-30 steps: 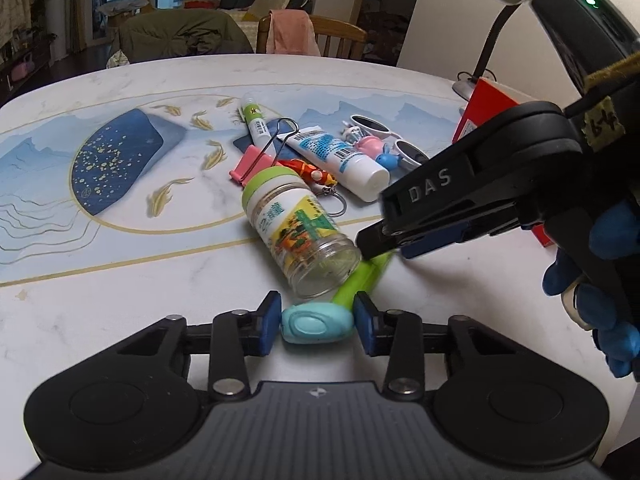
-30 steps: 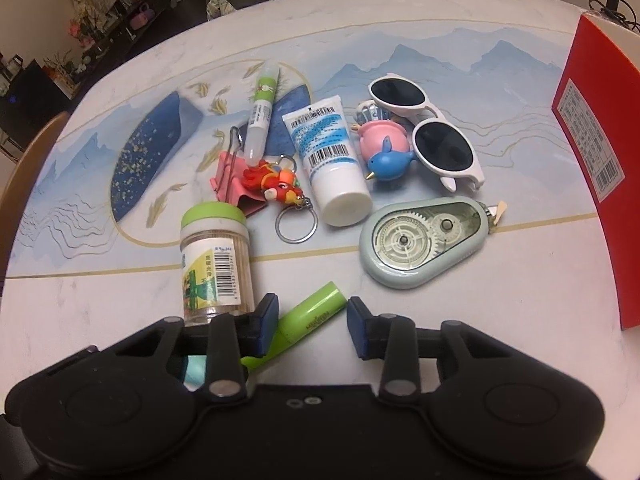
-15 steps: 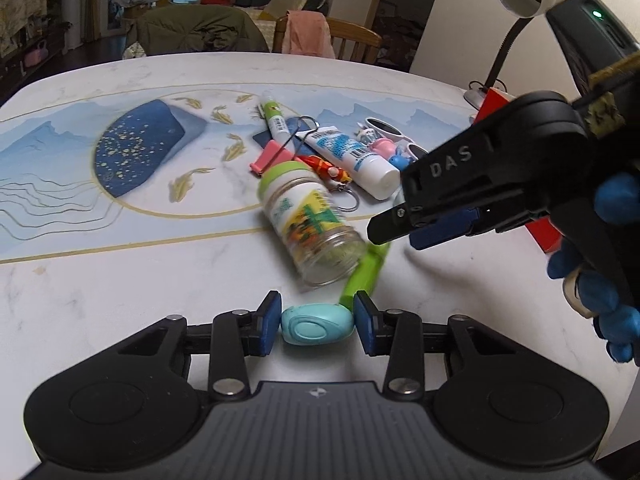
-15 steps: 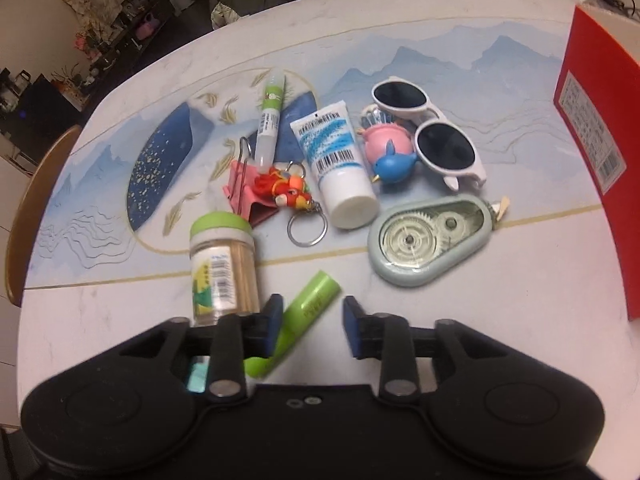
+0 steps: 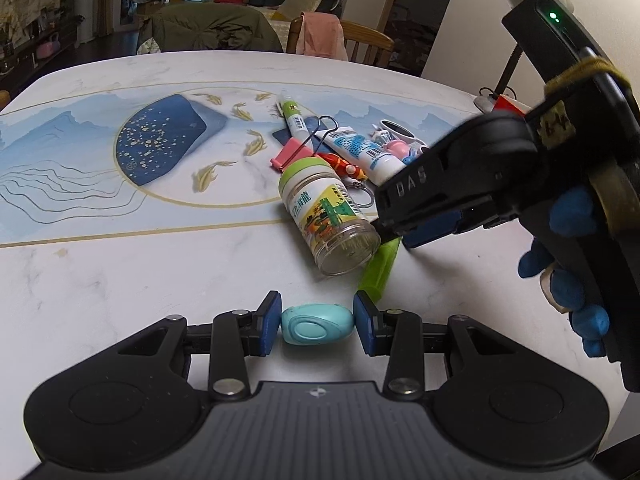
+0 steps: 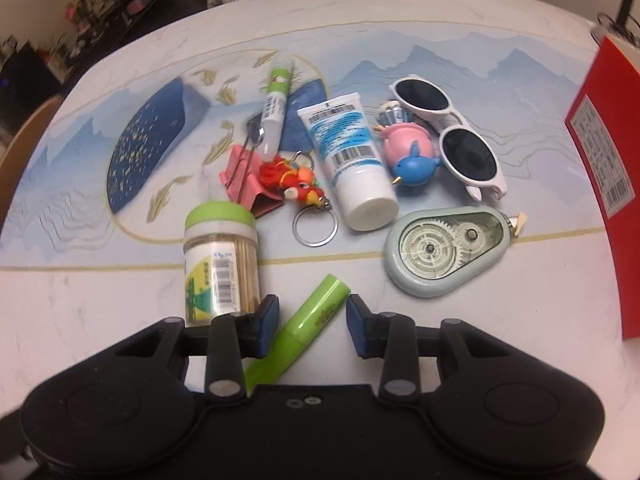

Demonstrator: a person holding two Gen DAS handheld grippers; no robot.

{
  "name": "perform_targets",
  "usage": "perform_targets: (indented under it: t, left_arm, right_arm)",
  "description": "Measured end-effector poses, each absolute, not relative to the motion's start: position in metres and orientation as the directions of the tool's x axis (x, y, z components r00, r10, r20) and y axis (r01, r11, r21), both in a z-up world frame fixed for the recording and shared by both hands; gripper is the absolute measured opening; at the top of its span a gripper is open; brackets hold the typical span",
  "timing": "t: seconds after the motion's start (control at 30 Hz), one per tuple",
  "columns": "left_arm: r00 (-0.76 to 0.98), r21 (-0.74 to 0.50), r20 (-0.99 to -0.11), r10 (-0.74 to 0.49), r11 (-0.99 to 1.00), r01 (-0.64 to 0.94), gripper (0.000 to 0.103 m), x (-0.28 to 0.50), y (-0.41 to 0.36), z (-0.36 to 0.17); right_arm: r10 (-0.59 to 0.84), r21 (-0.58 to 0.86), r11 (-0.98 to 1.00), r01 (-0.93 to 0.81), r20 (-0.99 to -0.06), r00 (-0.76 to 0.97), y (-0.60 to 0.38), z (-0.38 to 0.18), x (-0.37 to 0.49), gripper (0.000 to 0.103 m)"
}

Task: Organize rigid objects
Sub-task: 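Grasp the teal eraser with the left tool while the right tool grasps the green highlighter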

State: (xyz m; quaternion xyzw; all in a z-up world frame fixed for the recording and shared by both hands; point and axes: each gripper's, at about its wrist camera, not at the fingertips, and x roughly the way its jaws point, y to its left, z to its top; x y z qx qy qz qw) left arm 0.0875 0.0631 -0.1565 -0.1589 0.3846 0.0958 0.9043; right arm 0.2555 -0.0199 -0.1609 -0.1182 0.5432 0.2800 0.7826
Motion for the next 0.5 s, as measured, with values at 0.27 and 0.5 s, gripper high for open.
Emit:
perform_targets:
  t: [0.27,0.5]
  left_arm:
    - [0.681,-0.217,-0.73,0.044,0.931,-0.293,0.038,0.086,0.063,-0.156]
    - [0.679,-0.215,-0.734,0.025,0.939,-0.267,0.038,0.09,0.056,-0.151]
  right_arm:
    - [0.281,0.012,0.752,-0.659,-0.91,0.304,-0.028,-0.161,0.235,0.016]
    - [0.324,0.058,0.757,-0.651,-0.898,0.297,-0.057,-0.156,0.233,0.016]
